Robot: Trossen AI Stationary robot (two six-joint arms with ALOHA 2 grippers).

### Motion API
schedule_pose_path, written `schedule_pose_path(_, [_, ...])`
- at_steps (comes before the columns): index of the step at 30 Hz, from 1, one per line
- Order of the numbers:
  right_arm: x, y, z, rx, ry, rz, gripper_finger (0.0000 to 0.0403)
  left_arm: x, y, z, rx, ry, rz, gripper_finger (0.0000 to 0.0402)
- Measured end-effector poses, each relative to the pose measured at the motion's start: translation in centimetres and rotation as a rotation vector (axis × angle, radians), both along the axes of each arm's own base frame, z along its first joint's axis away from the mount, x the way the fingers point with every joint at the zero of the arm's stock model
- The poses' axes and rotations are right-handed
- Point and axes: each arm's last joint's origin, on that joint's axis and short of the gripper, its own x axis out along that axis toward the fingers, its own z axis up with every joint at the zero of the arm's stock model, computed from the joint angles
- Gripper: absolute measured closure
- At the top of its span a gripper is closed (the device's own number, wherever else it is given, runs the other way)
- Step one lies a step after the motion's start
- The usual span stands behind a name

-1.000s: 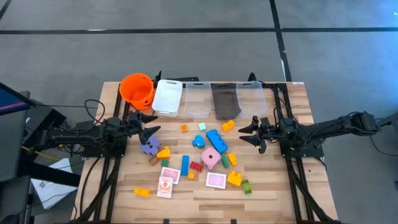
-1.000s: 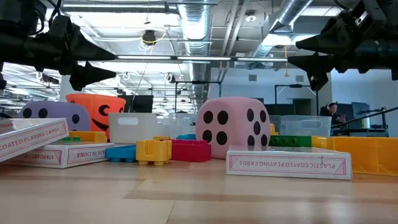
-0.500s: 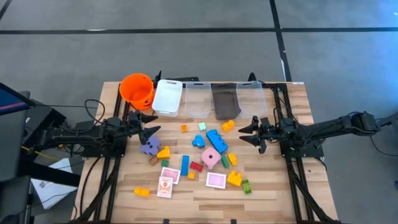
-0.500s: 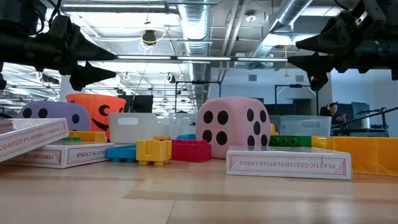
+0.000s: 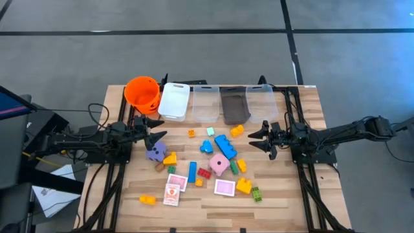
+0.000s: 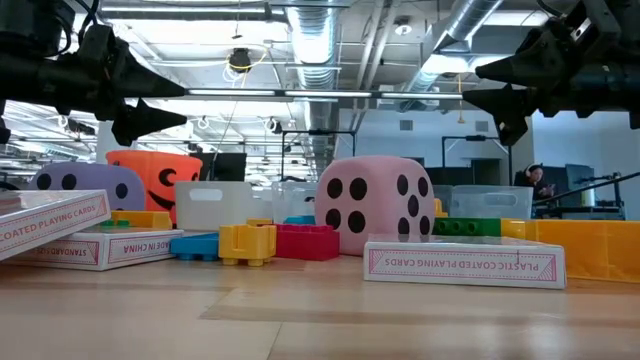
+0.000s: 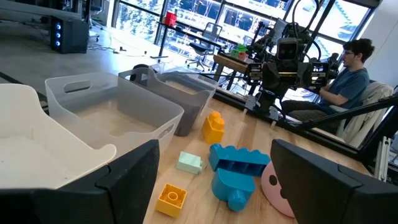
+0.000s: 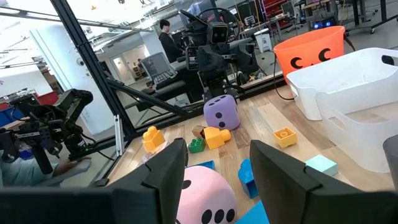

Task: Pick & Place Toys
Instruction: Put the big yellow game piece into the right transparent bin

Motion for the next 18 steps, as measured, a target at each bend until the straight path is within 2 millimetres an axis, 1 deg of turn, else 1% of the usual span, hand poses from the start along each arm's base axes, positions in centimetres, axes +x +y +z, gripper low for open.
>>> schedule_pose_path(8, [0.0, 0.0, 0.0, 0.0, 0.0, 0.0, 0.0227, 0.0, 0.0, 0.0, 0.0, 0.0, 0.0, 0.0101])
schedule_pose_path(13, [0.0, 0.02, 0.0, 0.108, 0.002, 0.011, 0.0227, 0.0, 0.0, -0.01, 0.0, 0.001, 0.0, 0.0101])
schedule_pose_path(18, [0.0, -0.01, 0.0, 0.122, 0.003, 0.009, 0.0227, 0.0, 0.0, 0.0, 0.0, 0.0, 0.0, 0.0101])
